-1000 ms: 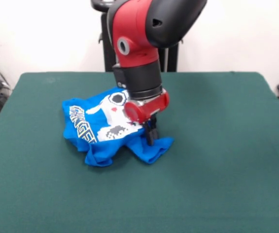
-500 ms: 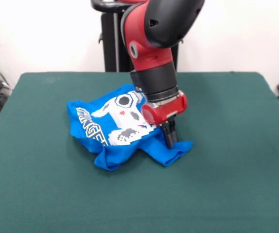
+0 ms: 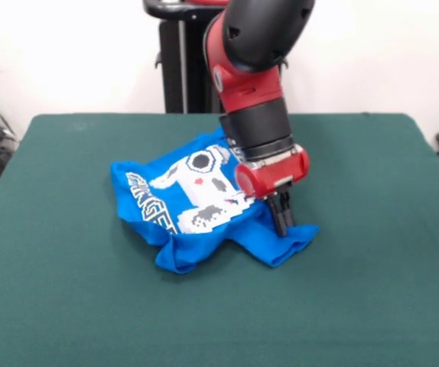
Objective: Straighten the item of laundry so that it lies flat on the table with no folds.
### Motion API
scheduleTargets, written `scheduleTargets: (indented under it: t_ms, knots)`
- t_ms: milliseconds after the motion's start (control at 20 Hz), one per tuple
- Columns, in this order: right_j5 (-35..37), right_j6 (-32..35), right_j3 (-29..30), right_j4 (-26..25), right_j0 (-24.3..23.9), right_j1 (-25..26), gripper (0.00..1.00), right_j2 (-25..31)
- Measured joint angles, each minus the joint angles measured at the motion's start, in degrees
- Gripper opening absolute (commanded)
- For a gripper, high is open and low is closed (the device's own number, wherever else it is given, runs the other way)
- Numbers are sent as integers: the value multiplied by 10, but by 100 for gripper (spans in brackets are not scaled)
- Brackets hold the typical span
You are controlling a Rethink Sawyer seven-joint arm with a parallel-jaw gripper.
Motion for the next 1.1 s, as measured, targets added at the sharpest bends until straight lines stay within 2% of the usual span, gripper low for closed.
scheduleTargets:
  t_ms: [300,700,800,900,1100]
  knots:
    - [-7,-1,25,60,2,-20,0,0]
    - [-41,-1,58,95,12,-50,0,0]
    - [-57,-1,68,118,19,-57,0,0]
    - [-59,-1,69,125,20,-58,0,0]
    - [-65,-1,70,173,27,-52,0,0]
